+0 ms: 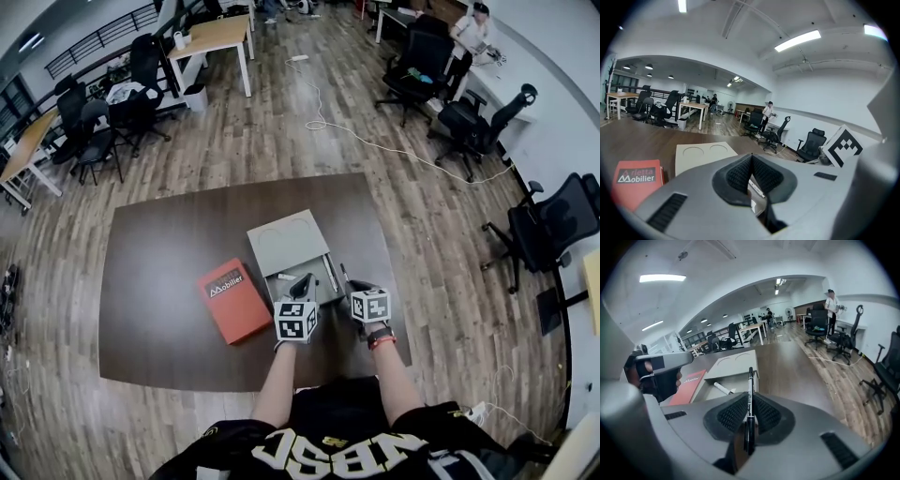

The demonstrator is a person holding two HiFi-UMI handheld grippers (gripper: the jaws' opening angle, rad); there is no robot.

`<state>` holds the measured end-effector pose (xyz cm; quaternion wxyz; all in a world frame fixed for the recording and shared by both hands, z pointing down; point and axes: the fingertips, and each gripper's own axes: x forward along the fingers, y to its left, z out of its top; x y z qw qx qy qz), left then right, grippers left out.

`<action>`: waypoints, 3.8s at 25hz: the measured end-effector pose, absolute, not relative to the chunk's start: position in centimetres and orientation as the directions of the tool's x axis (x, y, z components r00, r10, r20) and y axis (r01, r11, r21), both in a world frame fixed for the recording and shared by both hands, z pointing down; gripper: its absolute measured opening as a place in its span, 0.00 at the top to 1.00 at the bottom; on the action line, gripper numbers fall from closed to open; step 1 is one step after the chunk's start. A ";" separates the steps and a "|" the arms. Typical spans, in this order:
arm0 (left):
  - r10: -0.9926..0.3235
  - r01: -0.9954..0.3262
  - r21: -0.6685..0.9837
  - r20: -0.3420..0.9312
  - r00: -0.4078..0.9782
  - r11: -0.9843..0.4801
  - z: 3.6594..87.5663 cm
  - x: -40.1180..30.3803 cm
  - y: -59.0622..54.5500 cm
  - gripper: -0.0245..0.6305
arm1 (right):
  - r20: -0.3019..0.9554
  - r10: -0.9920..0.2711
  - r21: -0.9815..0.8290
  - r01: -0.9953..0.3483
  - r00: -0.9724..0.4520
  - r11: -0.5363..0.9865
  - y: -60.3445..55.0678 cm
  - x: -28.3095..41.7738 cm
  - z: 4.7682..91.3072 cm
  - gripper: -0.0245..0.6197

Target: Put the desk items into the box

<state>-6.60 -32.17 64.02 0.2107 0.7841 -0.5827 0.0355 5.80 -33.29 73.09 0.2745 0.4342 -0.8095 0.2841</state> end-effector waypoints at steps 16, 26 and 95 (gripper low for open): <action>-0.916 -0.953 0.299 0.366 0.165 -0.052 66.5 -12.8 -30.7 0.94 | 0.720 -0.383 -0.180 -0.688 -0.580 0.703 -33.2 -3.2 75.1 0.88; -0.908 -0.943 0.326 0.411 0.082 0.062 68.9 -16.0 -29.4 0.94 | 0.762 -0.286 -0.103 -0.544 -0.581 0.833 -33.8 -7.3 77.0 0.88; -0.980 -0.981 0.151 0.138 0.146 -0.125 56.0 -14.9 -18.9 0.94 | 0.300 -0.780 -0.091 -0.830 -0.549 0.550 -24.6 0.5 58.0 0.95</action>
